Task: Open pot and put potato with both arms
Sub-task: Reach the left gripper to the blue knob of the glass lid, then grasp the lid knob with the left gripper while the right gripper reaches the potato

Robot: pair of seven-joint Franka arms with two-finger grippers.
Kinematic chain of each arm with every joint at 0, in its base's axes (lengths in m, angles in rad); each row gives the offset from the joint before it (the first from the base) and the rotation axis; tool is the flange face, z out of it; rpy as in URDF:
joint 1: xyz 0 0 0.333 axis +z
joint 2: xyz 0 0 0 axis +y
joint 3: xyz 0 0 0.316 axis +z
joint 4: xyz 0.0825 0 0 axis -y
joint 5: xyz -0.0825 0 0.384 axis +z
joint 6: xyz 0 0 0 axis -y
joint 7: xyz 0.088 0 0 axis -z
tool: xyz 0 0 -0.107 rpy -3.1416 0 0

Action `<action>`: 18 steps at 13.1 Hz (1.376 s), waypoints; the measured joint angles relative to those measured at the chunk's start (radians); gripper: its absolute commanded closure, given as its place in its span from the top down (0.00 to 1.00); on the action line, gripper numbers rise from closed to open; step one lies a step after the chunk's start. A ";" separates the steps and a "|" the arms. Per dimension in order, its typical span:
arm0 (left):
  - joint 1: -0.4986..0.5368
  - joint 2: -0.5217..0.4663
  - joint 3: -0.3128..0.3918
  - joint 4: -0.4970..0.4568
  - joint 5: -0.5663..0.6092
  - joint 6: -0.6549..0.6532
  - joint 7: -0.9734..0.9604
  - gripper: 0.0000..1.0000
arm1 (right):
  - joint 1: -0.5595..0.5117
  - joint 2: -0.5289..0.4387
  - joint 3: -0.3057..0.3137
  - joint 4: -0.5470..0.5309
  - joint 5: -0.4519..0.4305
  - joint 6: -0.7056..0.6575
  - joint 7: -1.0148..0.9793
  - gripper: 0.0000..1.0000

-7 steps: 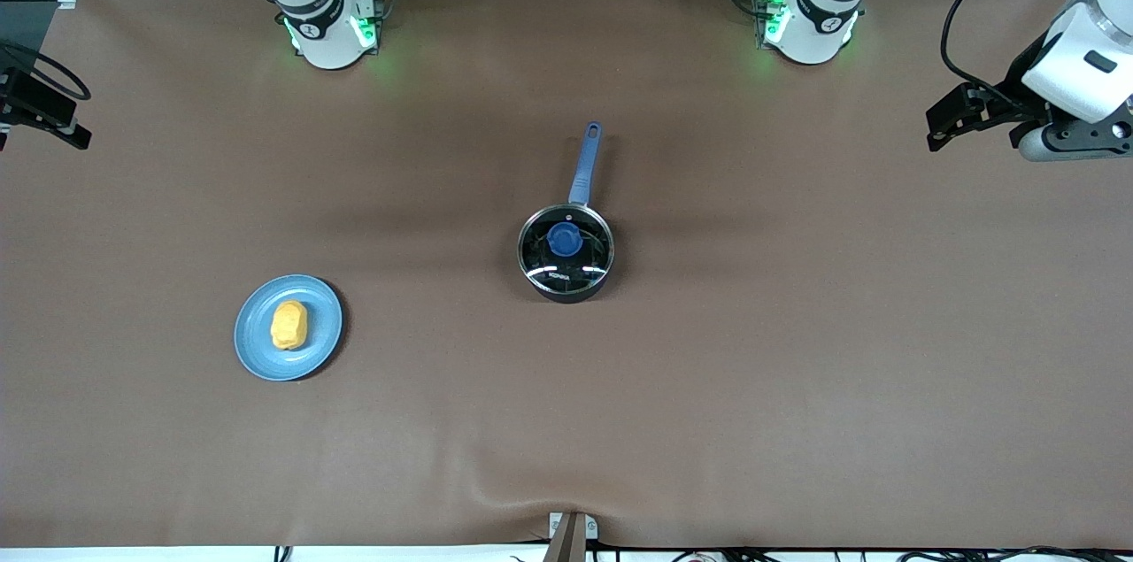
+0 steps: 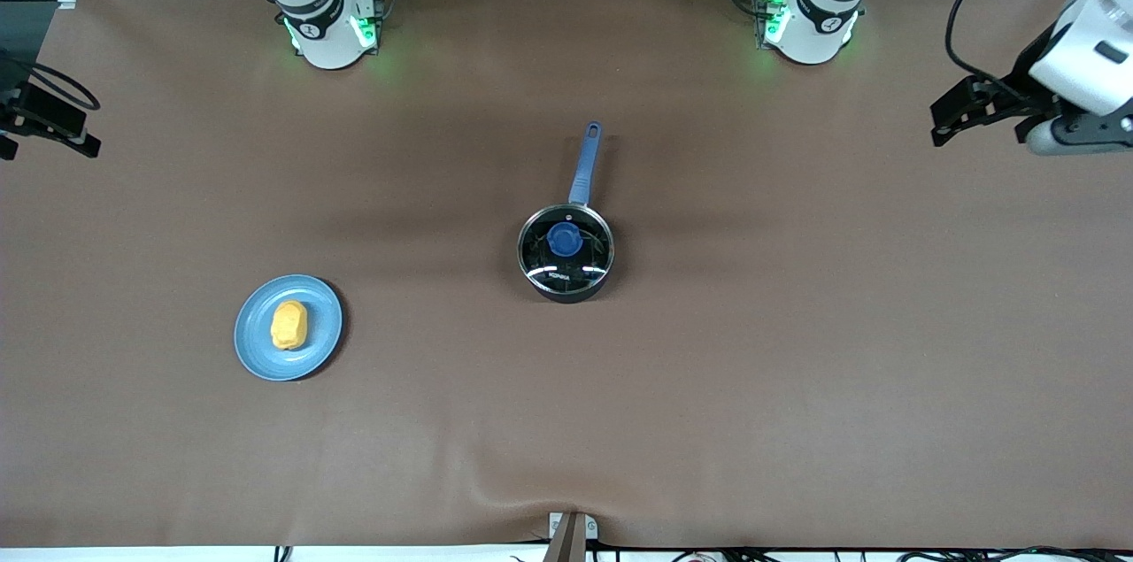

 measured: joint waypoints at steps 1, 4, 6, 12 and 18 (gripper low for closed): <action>-0.020 0.025 -0.010 0.001 -0.021 0.005 -0.036 1.00 | 0.001 0.006 0.000 0.000 0.000 0.000 0.000 1.00; -0.124 0.122 -0.042 0.019 -0.046 0.079 -0.238 1.00 | 0.003 0.010 0.000 -0.004 0.000 0.005 0.000 1.00; -0.232 0.207 -0.048 0.040 -0.046 0.161 -0.391 1.00 | 0.003 0.011 0.000 -0.028 0.000 0.042 0.000 1.00; -0.452 0.453 -0.044 0.138 -0.026 0.396 -0.650 1.00 | 0.028 0.014 0.001 -0.121 0.000 0.185 0.000 1.00; -0.586 0.643 -0.014 0.213 -0.010 0.566 -0.935 1.00 | 0.024 0.016 -0.009 -0.248 -0.002 0.326 0.001 1.00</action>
